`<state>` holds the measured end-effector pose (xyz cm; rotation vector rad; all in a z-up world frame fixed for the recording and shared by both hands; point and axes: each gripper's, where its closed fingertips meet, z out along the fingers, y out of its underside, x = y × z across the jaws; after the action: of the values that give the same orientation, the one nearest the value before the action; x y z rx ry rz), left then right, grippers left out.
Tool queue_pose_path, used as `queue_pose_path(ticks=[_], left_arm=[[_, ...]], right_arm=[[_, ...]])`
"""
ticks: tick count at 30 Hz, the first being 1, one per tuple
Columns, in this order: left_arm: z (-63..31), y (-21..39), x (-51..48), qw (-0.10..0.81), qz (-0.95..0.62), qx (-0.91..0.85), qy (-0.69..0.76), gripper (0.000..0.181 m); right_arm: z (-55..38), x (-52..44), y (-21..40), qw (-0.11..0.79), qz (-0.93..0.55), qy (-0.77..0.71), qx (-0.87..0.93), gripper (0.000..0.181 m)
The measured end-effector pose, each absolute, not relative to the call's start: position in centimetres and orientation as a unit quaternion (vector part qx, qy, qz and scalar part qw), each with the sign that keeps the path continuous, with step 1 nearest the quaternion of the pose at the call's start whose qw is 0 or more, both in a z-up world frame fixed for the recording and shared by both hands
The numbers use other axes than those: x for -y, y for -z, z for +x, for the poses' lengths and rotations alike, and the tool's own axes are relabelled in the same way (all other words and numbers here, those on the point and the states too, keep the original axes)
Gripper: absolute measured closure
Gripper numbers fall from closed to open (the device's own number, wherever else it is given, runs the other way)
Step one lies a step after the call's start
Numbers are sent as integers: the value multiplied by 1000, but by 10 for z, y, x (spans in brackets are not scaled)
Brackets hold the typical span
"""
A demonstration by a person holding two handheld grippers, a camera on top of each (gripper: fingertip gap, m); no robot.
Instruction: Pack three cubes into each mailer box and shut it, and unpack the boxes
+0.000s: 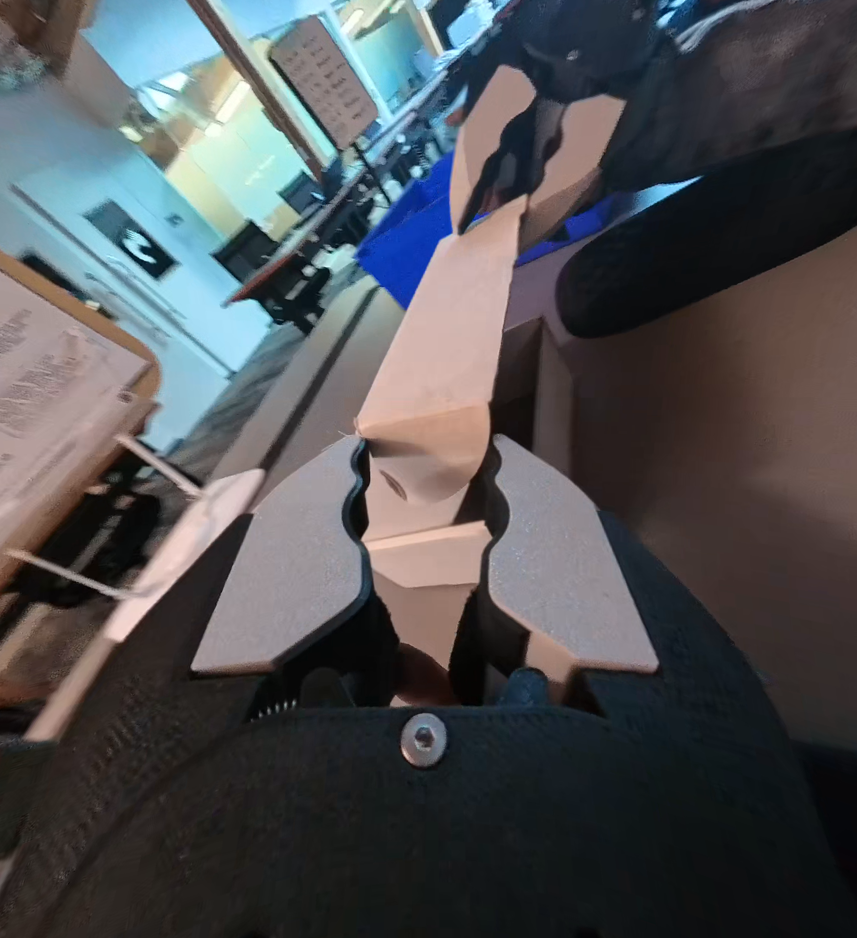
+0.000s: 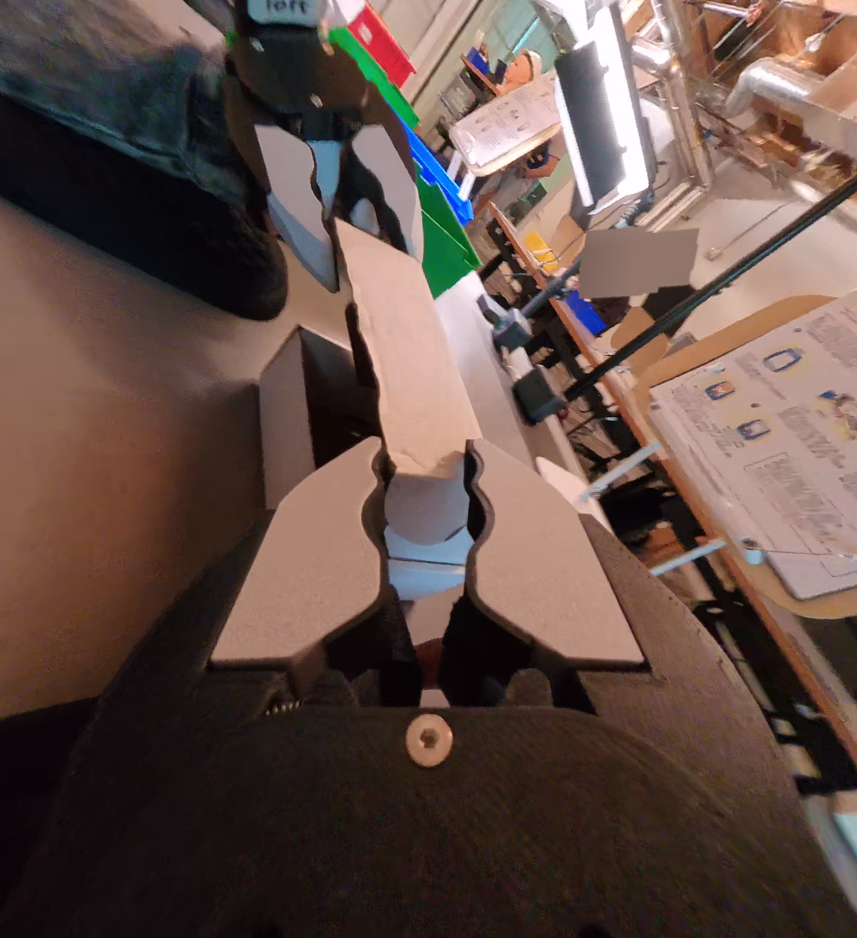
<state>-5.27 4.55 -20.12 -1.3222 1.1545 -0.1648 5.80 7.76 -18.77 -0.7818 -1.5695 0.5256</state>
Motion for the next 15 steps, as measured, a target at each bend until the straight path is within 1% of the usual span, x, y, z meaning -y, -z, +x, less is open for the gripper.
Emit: queue_pose_path(ticks=[1, 6, 9, 11, 13, 15], left_arm=[[-51, 204, -41, 620, -590, -507, 102, 138], [-48, 220, -26, 533, -650, -497, 212, 140], [-48, 240, -25, 472, -694, -492, 231, 141], [-50, 255, -30, 445, -717, -496, 204, 141], [-54, 259, -40, 452, -727, -487, 174, 144], [-56, 260, -47, 460, -734, -474, 159, 144]], right_arm=[[59, -73, 188, 592, -349, -253, 681, 156], [62, -61, 193, 477, -439, -380, 661, 161], [62, -61, 208, 402, -494, -411, 653, 161], [60, -65, 221, 381, -518, -395, 656, 161], [58, -70, 232, 372, -535, -374, 660, 162], [55, -79, 234, 382, -547, -367, 648, 163]])
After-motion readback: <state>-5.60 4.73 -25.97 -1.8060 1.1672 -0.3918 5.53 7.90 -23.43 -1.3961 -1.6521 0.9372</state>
